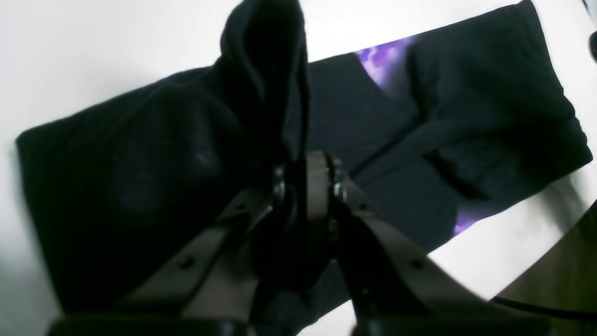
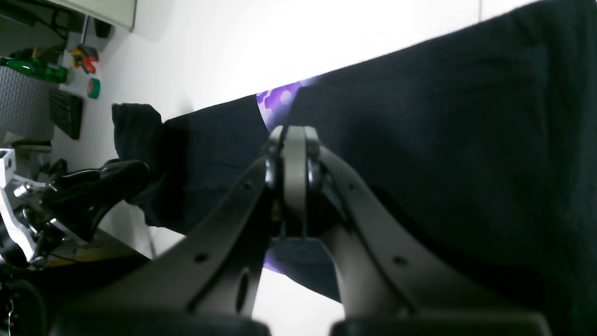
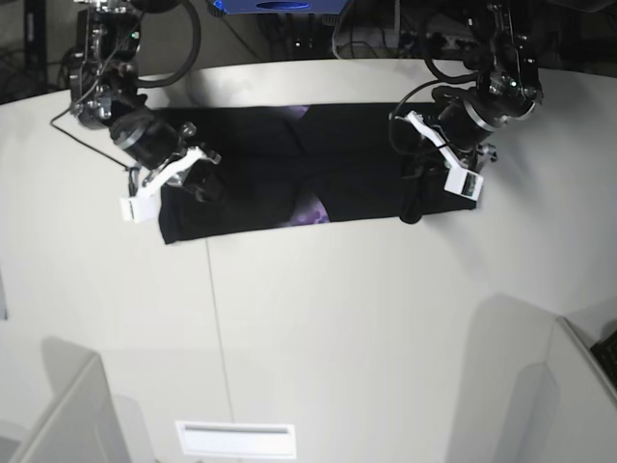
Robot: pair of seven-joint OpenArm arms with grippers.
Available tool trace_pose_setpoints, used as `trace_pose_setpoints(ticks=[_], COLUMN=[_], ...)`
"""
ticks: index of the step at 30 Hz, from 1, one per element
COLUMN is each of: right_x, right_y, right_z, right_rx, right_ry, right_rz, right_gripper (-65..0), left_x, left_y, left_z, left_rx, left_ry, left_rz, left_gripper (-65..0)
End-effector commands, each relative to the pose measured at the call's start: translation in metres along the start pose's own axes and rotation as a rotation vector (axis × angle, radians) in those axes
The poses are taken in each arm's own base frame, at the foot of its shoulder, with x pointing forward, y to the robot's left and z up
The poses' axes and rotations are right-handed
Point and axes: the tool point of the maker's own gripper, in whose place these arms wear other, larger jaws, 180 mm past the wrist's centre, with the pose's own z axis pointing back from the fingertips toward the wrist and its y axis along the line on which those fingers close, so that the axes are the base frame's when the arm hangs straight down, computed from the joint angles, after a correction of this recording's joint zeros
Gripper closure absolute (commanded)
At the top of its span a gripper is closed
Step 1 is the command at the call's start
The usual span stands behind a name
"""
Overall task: Fold the T-shirt properly
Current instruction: 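Fold the strip end held by the left gripper toward the right gripper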
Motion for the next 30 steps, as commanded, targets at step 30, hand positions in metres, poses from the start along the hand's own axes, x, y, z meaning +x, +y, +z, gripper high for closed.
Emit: trace_pose_setpoints(ticks=[30], right_x=[0.011], right_y=[0.005], right_z=[0.002], right_rx=[0.02], right_ry=[-0.036], right_rz=[0.013], right_gripper=[0.0], left_x=[0.001], left_y=[-0.041], left_z=[-0.019], left_rx=[-0.106], left_ry=[-0.016], left_rz=[0.032], left_gripper=[0.0])
